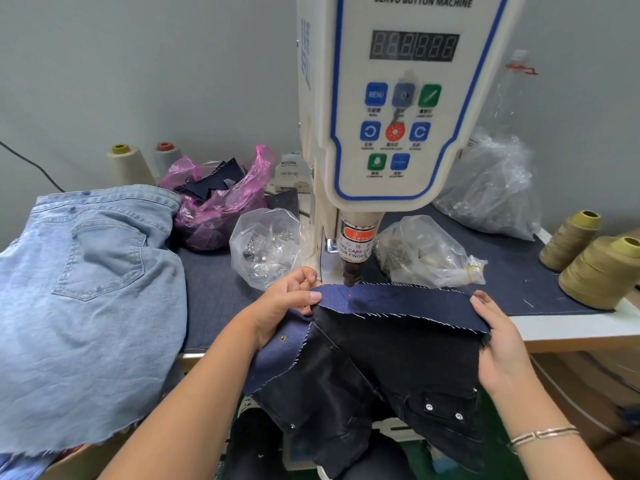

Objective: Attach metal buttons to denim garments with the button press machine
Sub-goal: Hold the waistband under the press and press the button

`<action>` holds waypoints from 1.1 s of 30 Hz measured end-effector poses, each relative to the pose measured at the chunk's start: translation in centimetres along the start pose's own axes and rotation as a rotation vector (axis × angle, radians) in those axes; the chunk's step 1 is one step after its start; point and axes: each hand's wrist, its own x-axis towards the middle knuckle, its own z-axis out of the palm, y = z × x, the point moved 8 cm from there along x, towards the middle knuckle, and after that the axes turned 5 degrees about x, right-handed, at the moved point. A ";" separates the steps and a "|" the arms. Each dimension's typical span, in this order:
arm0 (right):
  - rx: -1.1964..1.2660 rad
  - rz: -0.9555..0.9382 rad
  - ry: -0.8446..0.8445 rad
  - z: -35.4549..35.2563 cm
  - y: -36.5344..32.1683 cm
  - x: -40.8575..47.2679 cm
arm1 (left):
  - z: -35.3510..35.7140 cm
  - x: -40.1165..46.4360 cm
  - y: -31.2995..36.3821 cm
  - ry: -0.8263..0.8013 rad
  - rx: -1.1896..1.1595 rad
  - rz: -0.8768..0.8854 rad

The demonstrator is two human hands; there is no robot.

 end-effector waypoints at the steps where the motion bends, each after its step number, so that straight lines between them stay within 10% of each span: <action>1: 0.002 -0.003 0.003 0.0 0.0 0.0 | 0.0 0.0 0.0 0.000 0.013 -0.001; 33: -0.122 -0.086 -0.078 1.1 -0.6 -0.2 | -0.1 0.5 -0.1 -0.058 0.051 -0.042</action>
